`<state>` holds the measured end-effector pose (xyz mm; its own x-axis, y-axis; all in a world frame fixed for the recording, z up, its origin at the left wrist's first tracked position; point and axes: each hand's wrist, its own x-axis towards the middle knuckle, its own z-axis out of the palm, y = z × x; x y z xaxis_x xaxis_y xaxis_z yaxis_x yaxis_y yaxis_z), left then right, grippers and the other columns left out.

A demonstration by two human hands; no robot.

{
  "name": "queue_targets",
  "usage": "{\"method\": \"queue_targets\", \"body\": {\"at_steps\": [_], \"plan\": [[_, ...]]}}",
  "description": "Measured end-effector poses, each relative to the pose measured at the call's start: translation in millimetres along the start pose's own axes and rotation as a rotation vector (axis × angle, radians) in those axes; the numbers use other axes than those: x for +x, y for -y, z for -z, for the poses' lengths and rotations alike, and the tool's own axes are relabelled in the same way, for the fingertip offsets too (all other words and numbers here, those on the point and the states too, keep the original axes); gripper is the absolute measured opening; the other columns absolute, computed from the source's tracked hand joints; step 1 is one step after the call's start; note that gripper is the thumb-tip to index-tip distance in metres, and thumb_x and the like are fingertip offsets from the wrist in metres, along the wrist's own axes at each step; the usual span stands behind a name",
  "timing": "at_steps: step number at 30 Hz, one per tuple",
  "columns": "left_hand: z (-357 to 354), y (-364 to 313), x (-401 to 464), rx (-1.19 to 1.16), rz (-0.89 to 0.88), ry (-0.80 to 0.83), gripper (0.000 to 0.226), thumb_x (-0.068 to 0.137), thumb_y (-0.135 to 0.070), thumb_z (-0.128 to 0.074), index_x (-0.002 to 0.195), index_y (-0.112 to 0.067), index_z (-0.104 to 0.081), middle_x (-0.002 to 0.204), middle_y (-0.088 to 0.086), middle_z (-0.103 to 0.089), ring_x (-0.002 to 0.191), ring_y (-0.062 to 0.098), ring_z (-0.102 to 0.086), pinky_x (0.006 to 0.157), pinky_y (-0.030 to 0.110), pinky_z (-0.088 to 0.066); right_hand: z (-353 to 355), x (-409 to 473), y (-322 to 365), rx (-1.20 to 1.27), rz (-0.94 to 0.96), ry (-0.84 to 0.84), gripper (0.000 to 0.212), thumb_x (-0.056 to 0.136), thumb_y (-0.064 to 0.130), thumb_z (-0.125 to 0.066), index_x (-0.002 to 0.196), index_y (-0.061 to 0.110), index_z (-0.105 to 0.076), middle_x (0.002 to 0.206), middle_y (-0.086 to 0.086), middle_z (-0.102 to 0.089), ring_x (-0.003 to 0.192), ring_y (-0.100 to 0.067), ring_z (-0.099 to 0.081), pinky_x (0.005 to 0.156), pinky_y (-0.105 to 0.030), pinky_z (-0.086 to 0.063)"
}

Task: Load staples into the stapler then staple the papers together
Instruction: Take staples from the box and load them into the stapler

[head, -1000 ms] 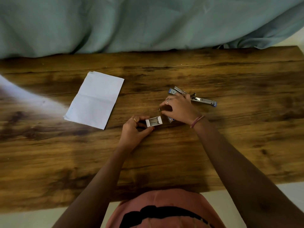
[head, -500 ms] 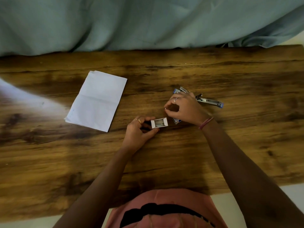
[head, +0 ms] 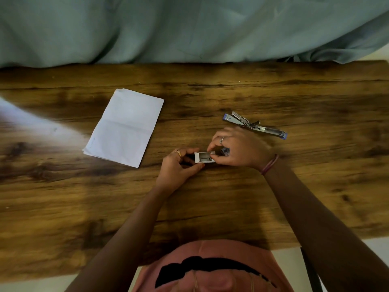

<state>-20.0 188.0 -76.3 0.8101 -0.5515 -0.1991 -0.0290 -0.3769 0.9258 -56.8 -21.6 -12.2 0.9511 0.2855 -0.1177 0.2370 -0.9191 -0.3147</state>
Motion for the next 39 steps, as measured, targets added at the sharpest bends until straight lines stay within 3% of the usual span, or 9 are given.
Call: {"method": "queue_targets", "body": {"at_steps": [7, 12, 18, 22, 29, 32, 36, 39], "plan": [[1, -1, 0, -0.028, 0.024, 0.006, 0.044, 0.077, -0.020, -0.079, 0.112, -0.037, -0.059, 0.092, -0.011, -0.067, 0.084, -0.006, -0.064, 0.067, 0.012, -0.053, 1, 2, -1, -0.010, -0.007, 0.042, 0.027, 0.087, 0.040, -0.058, 0.111, 0.029, -0.064, 0.112, 0.008, -0.061, 0.107, -0.012, -0.050, 0.089, -0.031, -0.032], [2, -3, 1, -0.047, 0.037, 0.006, 0.043, 0.077, -0.018, -0.079, 0.110, -0.038, -0.060, 0.095, -0.009, -0.068, 0.085, -0.004, -0.065, 0.067, 0.011, -0.052, 3, -4, 0, 0.098, -0.045, -0.055, 0.016, 0.087, 0.031, -0.062, 0.101, 0.028, -0.068, 0.095, 0.012, -0.061, 0.092, -0.006, -0.051, 0.083, -0.033, -0.040], [1, -1, 0, -0.057, 0.028, 0.010, 0.043, 0.077, -0.018, -0.078, 0.115, -0.031, -0.061, 0.096, -0.005, -0.069, 0.085, -0.002, -0.066, 0.069, 0.012, -0.053, -2, 2, 12, -0.021, -0.027, -0.019, 0.020, 0.090, 0.039, -0.055, 0.099, 0.029, -0.069, 0.086, 0.018, -0.049, 0.086, -0.004, -0.040, 0.075, -0.028, -0.021], [0, 0, 0, -0.065, 0.018, 0.002, 0.042, 0.076, -0.018, -0.080, 0.112, -0.030, -0.062, 0.100, 0.001, -0.069, 0.087, 0.007, -0.068, 0.072, 0.017, -0.055, -6, 11, 19, -0.092, -0.031, 0.046, 0.023, 0.089, 0.045, -0.052, 0.098, 0.031, -0.069, 0.079, 0.017, -0.046, 0.082, -0.005, -0.039, 0.075, -0.030, -0.021], [0, -1, 1, -0.041, 0.005, 0.008, 0.040, 0.077, -0.016, -0.078, 0.111, -0.030, -0.062, 0.102, -0.001, -0.068, 0.088, 0.007, -0.067, 0.074, 0.020, -0.056, -5, 21, 22, -0.108, -0.026, 0.091, 0.021, 0.088, 0.043, -0.053, 0.094, 0.031, -0.069, 0.073, 0.019, -0.042, 0.081, -0.003, -0.037, 0.077, -0.031, -0.025], [1, -1, 1, -0.034, 0.003, 0.014, 0.039, 0.078, -0.016, -0.078, 0.111, -0.029, -0.061, 0.104, -0.001, -0.068, 0.088, 0.005, -0.066, 0.074, 0.017, -0.055, -6, 20, 22, -0.069, -0.009, 0.103, 0.018, 0.087, 0.040, -0.055, 0.089, 0.028, -0.068, 0.063, 0.019, -0.031, 0.079, -0.004, -0.037, 0.077, -0.030, -0.025], [2, -3, 0, -0.054, 0.009, 0.011, 0.040, 0.077, -0.017, -0.078, 0.106, -0.037, -0.060, 0.098, -0.002, -0.070, 0.087, 0.007, -0.068, 0.075, 0.022, -0.057, -7, 15, 19, 0.000, -0.020, 0.036, 0.014, 0.085, 0.036, -0.059, 0.085, 0.025, -0.068, 0.068, 0.019, -0.040, 0.076, -0.003, -0.040, 0.077, -0.029, -0.029], [2, -3, 0, -0.053, 0.022, 0.004, 0.041, 0.076, -0.018, -0.079, 0.105, -0.041, -0.059, 0.093, -0.005, -0.071, 0.086, 0.005, -0.068, 0.074, 0.021, -0.057, -5, 10, 15, 0.150, -0.068, -0.034, 0.009, 0.082, 0.029, -0.063, 0.082, 0.022, -0.069, 0.067, 0.019, -0.043, 0.063, 0.000, -0.042, 0.068, -0.023, -0.034]]}}
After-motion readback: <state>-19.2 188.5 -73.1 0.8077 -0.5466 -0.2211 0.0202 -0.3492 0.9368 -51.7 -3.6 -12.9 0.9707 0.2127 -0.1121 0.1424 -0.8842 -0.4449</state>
